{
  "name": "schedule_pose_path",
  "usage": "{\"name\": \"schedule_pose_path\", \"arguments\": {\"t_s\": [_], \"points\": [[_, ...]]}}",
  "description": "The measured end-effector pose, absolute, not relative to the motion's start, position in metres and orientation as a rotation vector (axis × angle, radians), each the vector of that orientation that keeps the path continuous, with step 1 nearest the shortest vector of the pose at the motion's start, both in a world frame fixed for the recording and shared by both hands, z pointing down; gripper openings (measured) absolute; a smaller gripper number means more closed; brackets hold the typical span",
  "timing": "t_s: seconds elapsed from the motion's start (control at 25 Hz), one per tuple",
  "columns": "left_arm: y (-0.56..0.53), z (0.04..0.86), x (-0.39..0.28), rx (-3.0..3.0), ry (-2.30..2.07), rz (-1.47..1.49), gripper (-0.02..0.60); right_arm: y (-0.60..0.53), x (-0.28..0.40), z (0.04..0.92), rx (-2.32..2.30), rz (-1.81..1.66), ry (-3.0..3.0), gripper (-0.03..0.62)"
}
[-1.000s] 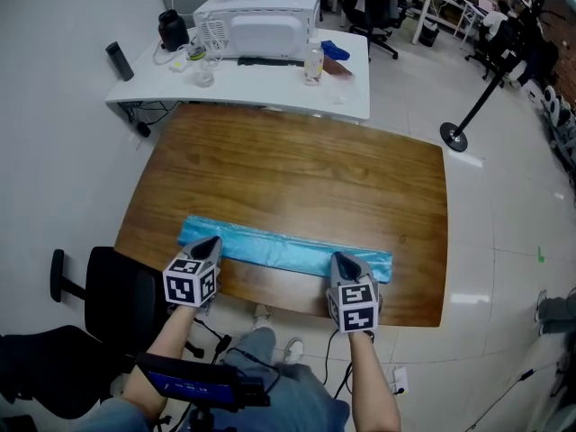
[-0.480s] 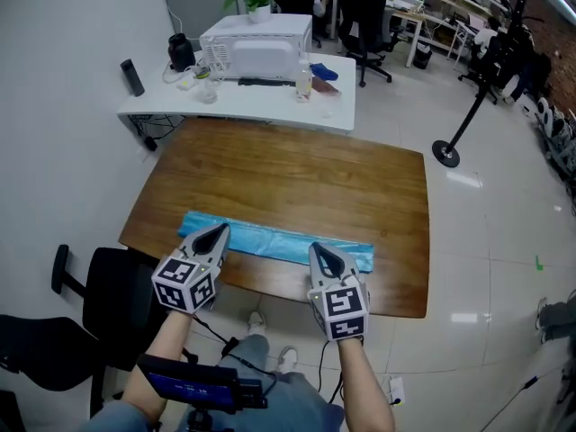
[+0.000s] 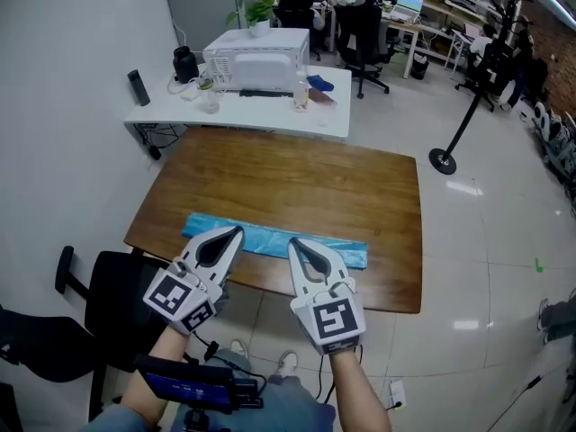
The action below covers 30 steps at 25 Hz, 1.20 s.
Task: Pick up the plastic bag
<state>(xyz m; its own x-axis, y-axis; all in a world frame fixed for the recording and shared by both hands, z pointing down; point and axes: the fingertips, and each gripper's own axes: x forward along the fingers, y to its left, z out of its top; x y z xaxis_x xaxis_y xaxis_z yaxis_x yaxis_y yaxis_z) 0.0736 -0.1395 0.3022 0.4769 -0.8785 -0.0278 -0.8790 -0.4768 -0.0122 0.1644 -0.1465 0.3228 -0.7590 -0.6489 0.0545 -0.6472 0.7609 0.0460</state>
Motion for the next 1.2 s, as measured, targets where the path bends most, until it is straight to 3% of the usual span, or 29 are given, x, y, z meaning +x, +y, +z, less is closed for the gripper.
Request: {"name": "schedule_pose_path", "arguments": {"t_s": [0.36, 1.2], "points": [[-0.129, 0.282, 0.063, -2.712, 1.467, 0.083, 0.011, -0.128, 0.134, 0.277, 1.152, -0.129, -2.935, 0.0], [-0.106, 0.289, 0.048, -2.748, 1.437, 0.132, 0.011, -0.1, 0.111, 0.273, 1.17, -0.136, -2.907, 0.0]]}}
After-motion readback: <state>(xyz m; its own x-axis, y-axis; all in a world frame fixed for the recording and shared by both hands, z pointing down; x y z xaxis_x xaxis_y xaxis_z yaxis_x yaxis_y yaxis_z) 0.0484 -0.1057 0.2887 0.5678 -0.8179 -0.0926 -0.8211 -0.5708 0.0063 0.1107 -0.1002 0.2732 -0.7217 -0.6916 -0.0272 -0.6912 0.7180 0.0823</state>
